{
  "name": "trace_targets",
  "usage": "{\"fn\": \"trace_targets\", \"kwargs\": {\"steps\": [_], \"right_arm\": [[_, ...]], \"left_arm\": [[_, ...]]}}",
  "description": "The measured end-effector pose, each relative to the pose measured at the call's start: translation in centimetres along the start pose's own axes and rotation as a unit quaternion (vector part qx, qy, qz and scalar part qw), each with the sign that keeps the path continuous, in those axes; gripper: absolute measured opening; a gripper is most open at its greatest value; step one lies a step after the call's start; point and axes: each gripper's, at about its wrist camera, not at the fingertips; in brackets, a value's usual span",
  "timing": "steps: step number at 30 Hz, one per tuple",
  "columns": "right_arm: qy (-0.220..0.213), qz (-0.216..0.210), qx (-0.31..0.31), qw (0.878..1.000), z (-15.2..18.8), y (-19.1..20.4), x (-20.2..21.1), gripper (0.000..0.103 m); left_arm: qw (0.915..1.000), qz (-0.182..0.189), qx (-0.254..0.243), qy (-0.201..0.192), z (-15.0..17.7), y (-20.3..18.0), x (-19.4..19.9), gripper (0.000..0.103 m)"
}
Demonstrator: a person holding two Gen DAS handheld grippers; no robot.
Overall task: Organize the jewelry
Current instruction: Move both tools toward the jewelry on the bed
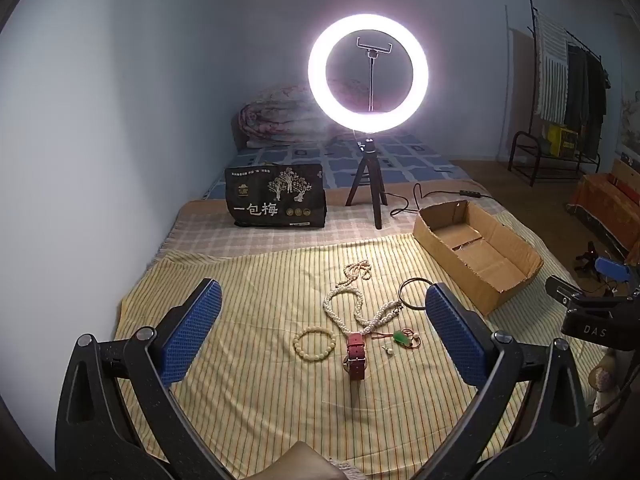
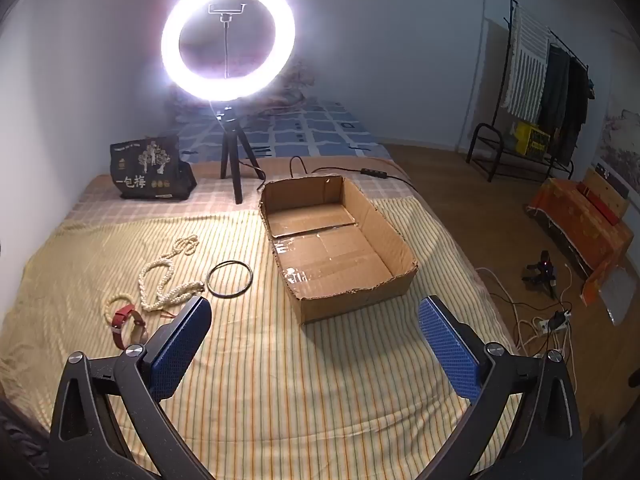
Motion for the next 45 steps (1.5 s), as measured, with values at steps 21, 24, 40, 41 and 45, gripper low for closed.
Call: {"fn": "trace_targets", "kwargs": {"steps": [21, 24, 40, 41, 45], "right_arm": [[0.000, -0.029, 0.014, 0.999, 0.4, 0.5, -0.6, 0.102], [0.010, -0.047, 0.028, 0.998, 0.9, 0.9, -1.4, 0.102], [0.071, -0.129, 0.139, 0.979, 3.0, 4.9, -3.6, 0.096], [0.073, -0.132, 0.148, 0.977, 3.1, 5.1, -3.7, 0.095], [0.098, -0.155, 0.158, 0.970, 3.8, 5.7, -4.5, 0.086]], "left_arm": [[0.9979, 0.014, 0.011, 0.062, 2.2, 1.3, -3.2, 0.103], [0.9958, 0.033, 0.020, 0.083, 3.0, 2.0, -4.2, 0.103], [0.9751, 0.128, 0.035, 0.178, 5.9, 1.0, -8.1, 0.068], [0.9730, 0.134, 0.035, 0.185, 6.1, 0.9, -8.3, 0.064], [0.9678, 0.148, 0.034, 0.201, 6.6, 0.2, -9.1, 0.062]]}}
Point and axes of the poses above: each gripper's, at about its wrist camera, not at the fingertips, and x roughly against the way its jaws point, y to its left, z to its underside, and after that the axes turned 12 degrees about -x, right-handed
